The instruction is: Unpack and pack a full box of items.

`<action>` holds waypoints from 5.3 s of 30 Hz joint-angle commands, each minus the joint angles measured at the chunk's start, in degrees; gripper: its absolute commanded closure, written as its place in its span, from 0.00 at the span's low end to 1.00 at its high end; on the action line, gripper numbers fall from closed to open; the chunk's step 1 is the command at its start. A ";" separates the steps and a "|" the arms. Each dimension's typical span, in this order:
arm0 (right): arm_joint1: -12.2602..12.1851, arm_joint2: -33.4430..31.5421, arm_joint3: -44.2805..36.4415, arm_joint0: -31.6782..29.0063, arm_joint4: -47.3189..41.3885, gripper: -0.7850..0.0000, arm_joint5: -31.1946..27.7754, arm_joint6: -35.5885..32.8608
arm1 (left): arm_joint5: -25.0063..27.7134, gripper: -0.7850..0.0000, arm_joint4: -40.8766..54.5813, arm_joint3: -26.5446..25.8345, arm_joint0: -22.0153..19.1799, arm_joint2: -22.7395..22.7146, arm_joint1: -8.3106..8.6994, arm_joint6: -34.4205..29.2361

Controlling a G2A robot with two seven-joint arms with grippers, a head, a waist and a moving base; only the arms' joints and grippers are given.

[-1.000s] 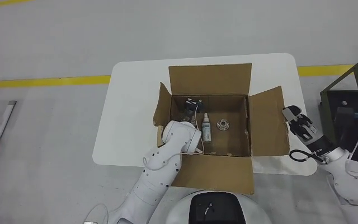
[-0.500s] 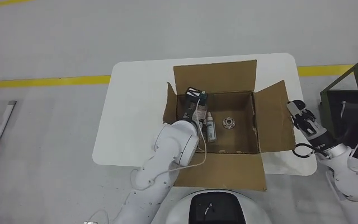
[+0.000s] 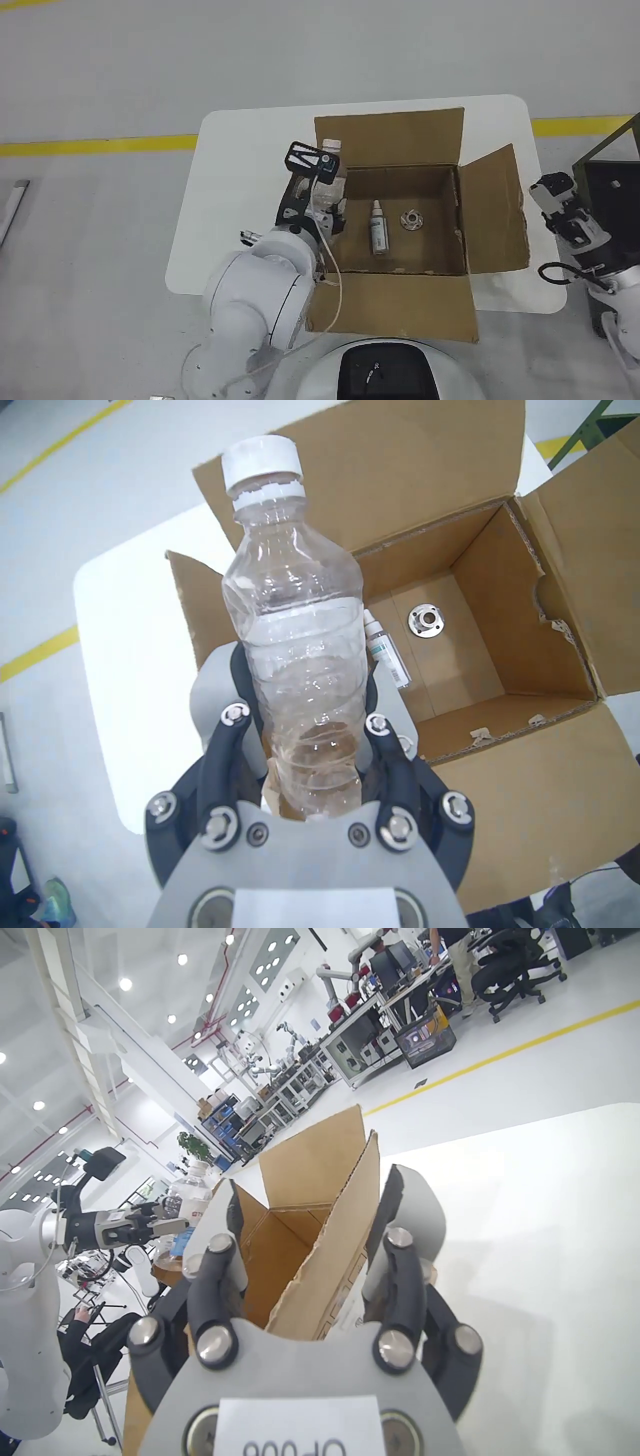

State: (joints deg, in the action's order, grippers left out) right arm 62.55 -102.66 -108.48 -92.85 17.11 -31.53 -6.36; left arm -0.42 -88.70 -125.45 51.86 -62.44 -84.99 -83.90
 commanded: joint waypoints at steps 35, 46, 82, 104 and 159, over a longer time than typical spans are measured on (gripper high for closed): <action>-0.48 14.82 -0.95 12.13 13.60 1.00 -1.12 -18.55 | -4.29 1.00 -3.29 7.05 11.01 -17.46 0.94 3.19; -0.48 14.83 -1.00 12.09 13.73 1.00 -0.95 -18.53 | -4.29 1.00 -3.29 7.05 11.01 -17.46 0.94 3.19; 1.27 32.07 -3.90 24.74 26.06 1.00 25.23 -32.69 | -1.42 1.00 -1.64 7.90 11.20 -18.31 1.13 5.19; 2.64 34.42 -6.35 29.55 24.76 1.00 42.83 -42.58 | 15.88 1.00 -5.04 22.37 7.82 -20.63 3.50 4.33; 3.11 35.88 -7.72 32.01 28.42 1.00 50.17 -45.22 | 12.55 0.00 2.21 29.12 6.51 -20.27 4.75 3.50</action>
State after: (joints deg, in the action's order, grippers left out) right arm 65.47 -67.67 -116.66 -61.59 44.83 15.93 -51.07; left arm 12.08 -86.41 -96.21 58.26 -82.77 -80.30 -80.52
